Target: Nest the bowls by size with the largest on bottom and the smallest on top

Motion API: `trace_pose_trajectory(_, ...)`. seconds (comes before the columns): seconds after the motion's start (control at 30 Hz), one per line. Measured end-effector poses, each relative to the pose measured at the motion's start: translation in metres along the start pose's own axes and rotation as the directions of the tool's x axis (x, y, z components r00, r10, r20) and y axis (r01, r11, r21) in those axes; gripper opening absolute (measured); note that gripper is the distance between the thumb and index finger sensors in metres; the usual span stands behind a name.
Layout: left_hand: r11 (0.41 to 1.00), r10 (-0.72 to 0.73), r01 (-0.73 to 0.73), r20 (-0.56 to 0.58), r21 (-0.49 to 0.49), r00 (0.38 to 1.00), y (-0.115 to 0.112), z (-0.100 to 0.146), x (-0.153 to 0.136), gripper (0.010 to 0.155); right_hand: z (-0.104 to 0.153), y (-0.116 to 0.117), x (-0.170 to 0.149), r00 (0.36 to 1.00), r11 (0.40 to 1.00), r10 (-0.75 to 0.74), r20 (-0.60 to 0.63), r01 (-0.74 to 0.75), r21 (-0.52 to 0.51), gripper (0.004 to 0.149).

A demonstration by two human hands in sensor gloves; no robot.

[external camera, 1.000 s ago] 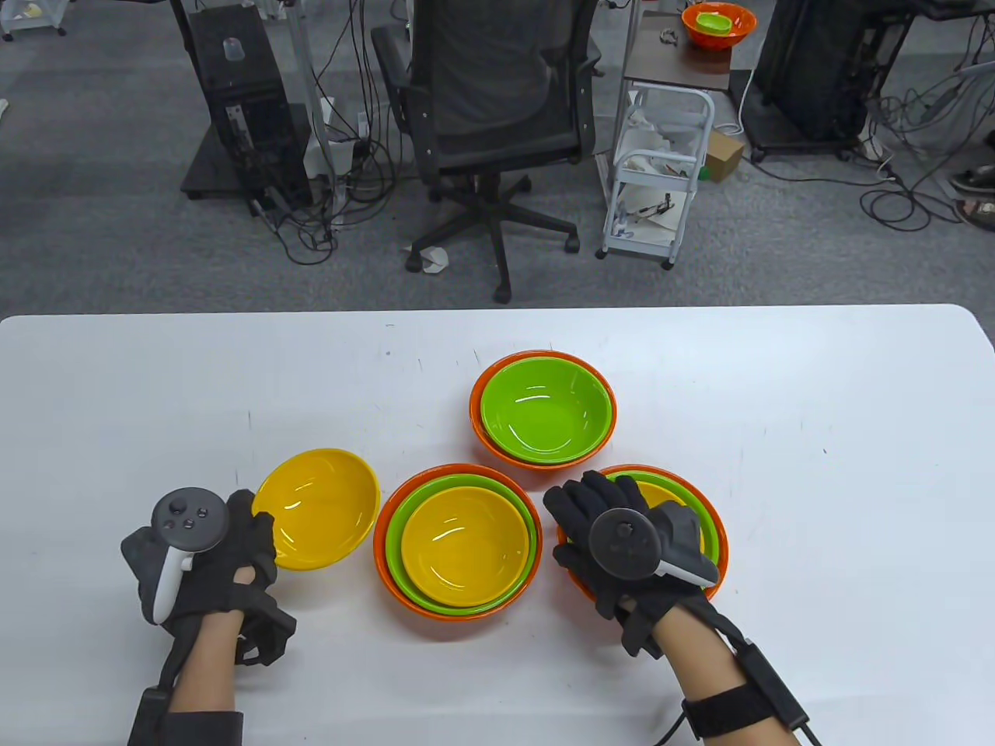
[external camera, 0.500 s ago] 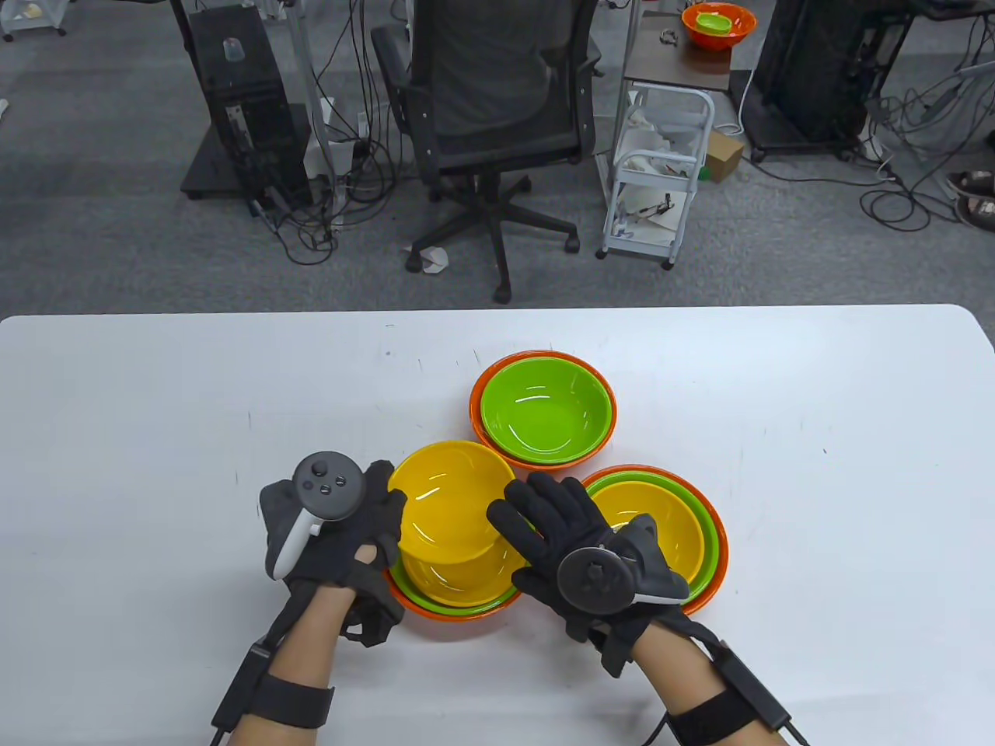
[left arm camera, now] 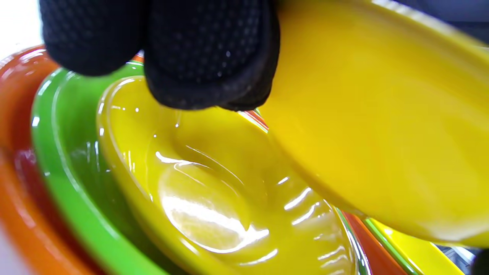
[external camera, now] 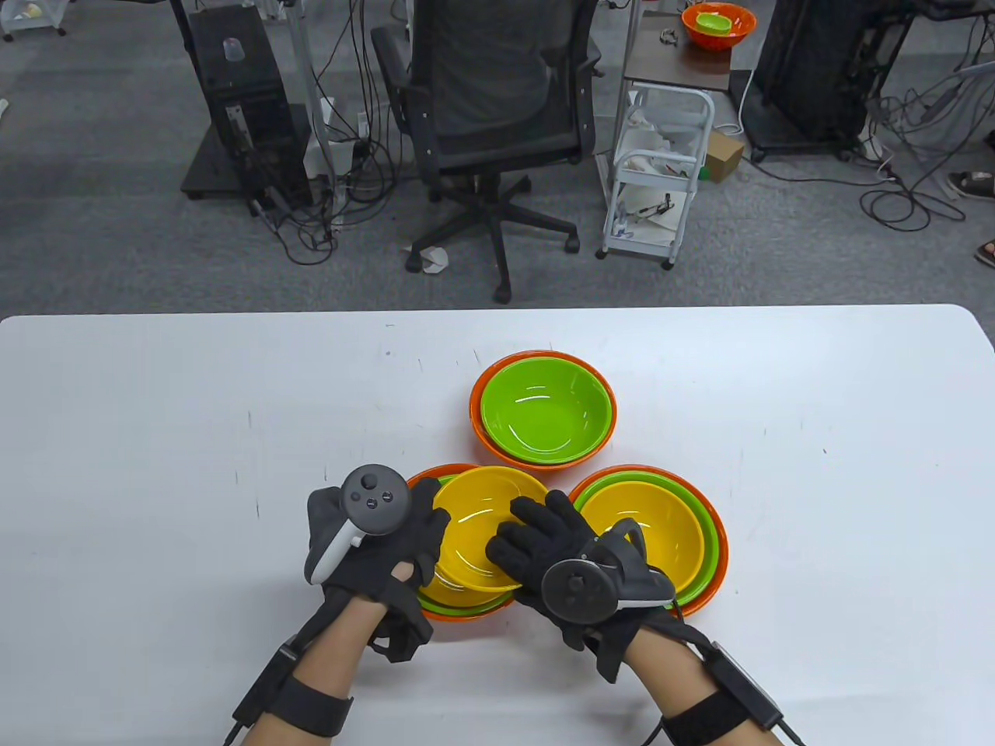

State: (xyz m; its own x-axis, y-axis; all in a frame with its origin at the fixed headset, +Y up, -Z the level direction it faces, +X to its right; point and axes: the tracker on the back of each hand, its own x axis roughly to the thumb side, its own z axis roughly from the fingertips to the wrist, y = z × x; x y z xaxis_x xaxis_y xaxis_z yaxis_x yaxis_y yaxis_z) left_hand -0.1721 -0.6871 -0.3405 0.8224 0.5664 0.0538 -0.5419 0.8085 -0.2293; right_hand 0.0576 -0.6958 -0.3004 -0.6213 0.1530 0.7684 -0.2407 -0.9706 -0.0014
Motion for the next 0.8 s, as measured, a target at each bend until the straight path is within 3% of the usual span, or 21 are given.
trace_pose_trajectory(0.07, 1.000, 0.009, -0.009, 0.021, 0.012, 1.000, 0.000, 0.001, -0.001, 0.062, 0.000, 0.002, 0.002, 1.000, 1.000, 0.030, -0.002, -0.030, 0.002, 0.044)
trace_pose_trajectory(0.43, 0.992, 0.107, -0.117, 0.196, 0.041, 0.975, 0.013, 0.013, -0.015, 0.073, 0.002, -0.018, -0.006, 1.000, 0.994, 0.017, -0.013, -0.018, -0.104, 0.043)
trace_pose_trajectory(0.57, 0.994, 0.042, -0.064, 0.245, 0.085, 0.969, 0.022, 0.023, -0.020, 0.068, 0.000, -0.029, -0.012, 0.998, 0.990, 0.038, -0.041, -0.044, -0.136, 0.043)
trace_pose_trajectory(0.8, 0.967, -0.219, 0.185, 0.201, 0.177, 0.955, 0.033, 0.041, -0.043, 0.068, -0.014, -0.046, -0.035, 0.988, 0.988, 0.066, -0.143, -0.085, -0.132, 0.043)
